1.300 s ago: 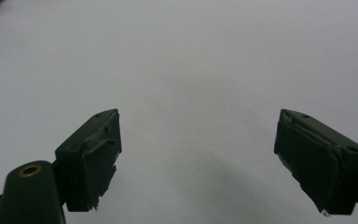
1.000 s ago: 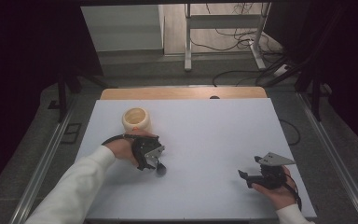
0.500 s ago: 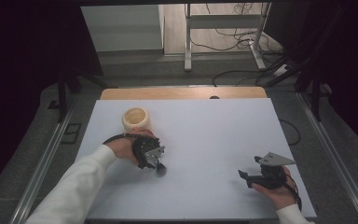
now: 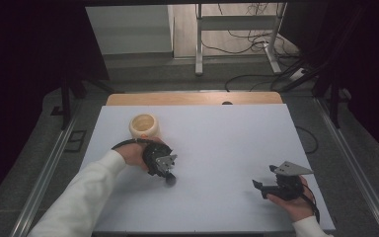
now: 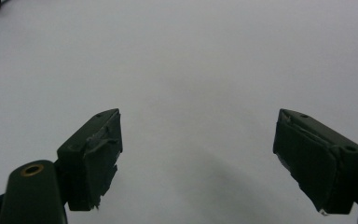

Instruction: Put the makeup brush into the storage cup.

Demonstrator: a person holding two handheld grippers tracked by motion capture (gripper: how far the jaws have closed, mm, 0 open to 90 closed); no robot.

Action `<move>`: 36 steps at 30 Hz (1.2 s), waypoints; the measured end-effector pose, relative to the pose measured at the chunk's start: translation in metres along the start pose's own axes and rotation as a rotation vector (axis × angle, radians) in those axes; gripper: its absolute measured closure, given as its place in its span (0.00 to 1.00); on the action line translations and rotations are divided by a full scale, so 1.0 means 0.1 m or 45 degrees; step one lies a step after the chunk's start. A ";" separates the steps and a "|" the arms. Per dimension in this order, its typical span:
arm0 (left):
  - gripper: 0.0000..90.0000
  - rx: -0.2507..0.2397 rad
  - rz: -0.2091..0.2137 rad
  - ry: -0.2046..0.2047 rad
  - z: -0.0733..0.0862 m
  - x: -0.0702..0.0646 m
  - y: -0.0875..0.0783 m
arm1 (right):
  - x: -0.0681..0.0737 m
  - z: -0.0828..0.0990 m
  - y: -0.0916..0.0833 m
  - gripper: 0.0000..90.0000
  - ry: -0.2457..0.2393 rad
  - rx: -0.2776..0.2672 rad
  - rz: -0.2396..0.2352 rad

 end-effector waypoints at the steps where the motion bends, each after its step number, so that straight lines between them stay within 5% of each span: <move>1: 0.56 -0.009 0.028 0.005 0.00 0.00 0.00 | 0.00 0.00 0.00 0.18 0.000 -0.001 -0.001; 10: 0.65 -0.020 0.089 0.064 -0.01 -0.01 0.00 | 0.00 0.00 -0.01 0.19 -0.003 -0.003 0.003; 13: 0.76 -0.037 0.120 0.075 -0.01 -0.03 0.00 | 0.01 -0.01 -0.01 0.19 -0.005 -0.009 0.000; 23: 0.80 -0.009 0.110 0.114 -0.03 -0.05 -0.01 | 0.01 -0.02 -0.02 0.19 -0.009 -0.017 0.001; 27: 0.80 -0.015 0.123 0.038 -0.06 -0.07 -0.02 | 0.01 -0.01 -0.02 0.19 -0.008 -0.017 0.001; 29: 0.80 -0.015 0.125 -0.055 -0.10 -0.07 -0.06 | 0.01 -0.01 -0.03 0.19 -0.006 -0.018 0.003; 31: 0.80 -0.005 0.117 -0.055 -0.10 -0.06 -0.07 | 0.01 -0.01 -0.03 0.19 -0.006 -0.019 0.004; 36: 0.80 -0.002 0.096 -0.159 -0.11 -0.09 -0.17 | 0.01 -0.01 -0.03 0.19 -0.007 -0.020 0.004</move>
Point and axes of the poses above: each handheld gripper's, and its own axes: y roughly forward along the jaws, z roughly out of its underside, x roughly to its left, the point moved 8 cm from there along y, roughly forward along the jaws, and after that the axes turned 12 degrees about y, right-handed, at the moved point
